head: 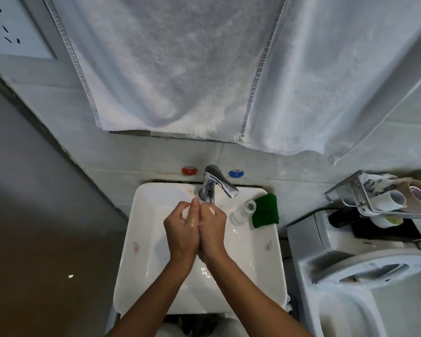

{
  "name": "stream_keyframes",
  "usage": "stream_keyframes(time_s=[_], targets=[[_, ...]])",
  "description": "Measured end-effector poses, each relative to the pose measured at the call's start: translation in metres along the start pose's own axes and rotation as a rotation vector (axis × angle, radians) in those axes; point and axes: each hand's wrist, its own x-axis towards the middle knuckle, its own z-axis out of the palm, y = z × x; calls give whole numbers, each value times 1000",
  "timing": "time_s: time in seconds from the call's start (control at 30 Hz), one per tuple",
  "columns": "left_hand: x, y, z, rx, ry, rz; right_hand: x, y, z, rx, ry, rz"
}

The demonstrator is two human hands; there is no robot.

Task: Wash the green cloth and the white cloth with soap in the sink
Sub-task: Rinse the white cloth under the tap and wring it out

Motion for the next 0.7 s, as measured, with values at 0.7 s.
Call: stream_keyframes(time_s=[0.7], targets=[[32,-3,-6,-81,-10,-356,1,32,-1,-356,25,-523]])
